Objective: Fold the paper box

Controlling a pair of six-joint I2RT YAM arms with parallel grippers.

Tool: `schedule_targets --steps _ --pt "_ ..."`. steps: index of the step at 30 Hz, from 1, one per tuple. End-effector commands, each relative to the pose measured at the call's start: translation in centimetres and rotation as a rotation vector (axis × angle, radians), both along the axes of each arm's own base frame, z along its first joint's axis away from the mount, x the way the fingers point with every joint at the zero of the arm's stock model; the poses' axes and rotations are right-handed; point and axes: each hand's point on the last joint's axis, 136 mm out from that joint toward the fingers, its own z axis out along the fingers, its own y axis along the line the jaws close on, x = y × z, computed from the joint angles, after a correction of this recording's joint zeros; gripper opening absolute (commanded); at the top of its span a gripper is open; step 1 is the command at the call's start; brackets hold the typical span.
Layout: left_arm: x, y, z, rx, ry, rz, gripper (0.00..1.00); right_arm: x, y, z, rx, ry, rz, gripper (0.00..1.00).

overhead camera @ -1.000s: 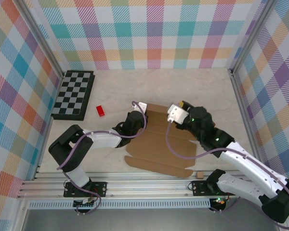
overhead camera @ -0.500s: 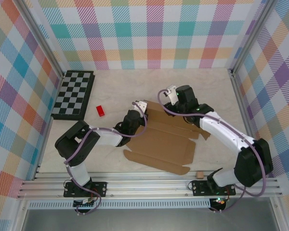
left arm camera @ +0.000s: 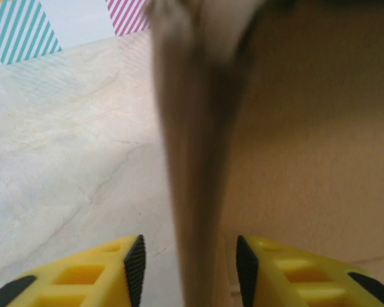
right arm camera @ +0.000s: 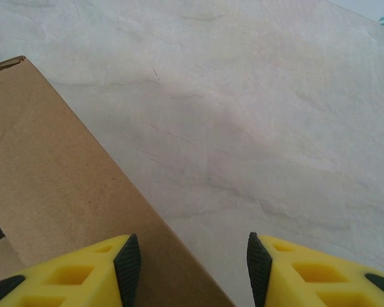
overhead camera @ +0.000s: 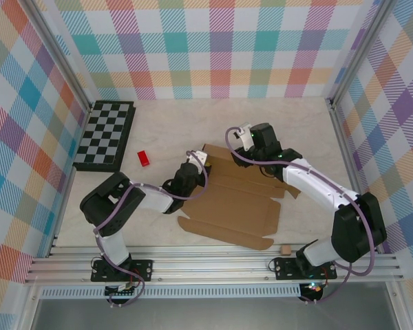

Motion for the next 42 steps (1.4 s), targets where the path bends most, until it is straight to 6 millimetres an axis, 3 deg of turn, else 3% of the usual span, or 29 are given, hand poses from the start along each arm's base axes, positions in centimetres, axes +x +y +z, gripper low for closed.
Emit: schedule_targets --steps 1,13,19,23,26,27,30,31,37,42 --pt "-0.1 0.6 1.3 -0.049 -0.007 -0.009 0.5 -1.6 -0.3 -2.6 -0.021 0.088 0.014 0.5" --pt "1.5 2.0 -2.7 -0.077 0.122 0.135 0.41 -1.7 -0.5 -1.6 0.026 0.079 -0.02 0.5" --pt "1.8 1.5 -3.4 -0.042 0.105 0.188 0.12 -2.0 -0.7 -1.7 0.04 0.077 -0.039 0.5" --pt "1.8 2.1 -3.9 -0.012 0.108 0.229 0.03 -2.2 -0.8 -2.1 0.041 0.088 -0.039 0.5" --pt "1.3 1.5 -3.2 -0.043 0.096 0.18 0.11 -2.3 -1.0 -2.4 0.031 0.089 -0.04 0.5" --pt "1.0 1.3 -2.9 -0.052 0.092 0.148 0.18 -2.3 -0.9 -2.3 0.029 0.087 -0.035 0.5" --pt "-0.1 0.8 -2.0 -0.069 0.093 0.053 0.57 -2.4 -0.9 -2.3 0.02 0.087 -0.02 0.5" --pt "-0.3 0.9 -1.6 -0.08 0.091 0.034 0.6 -2.4 -0.9 -2.3 0.016 0.087 -0.018 0.5" --pt "-1.0 2.6 1.8 -0.141 0.078 -0.03 0.62 -2.5 -1.0 -2.1 -0.001 0.079 -0.004 0.5" --pt "-0.4 1.4 3.7 -0.147 0.058 -0.108 0.61 -2.6 -1.0 -1.9 -0.001 0.073 0.001 0.51"
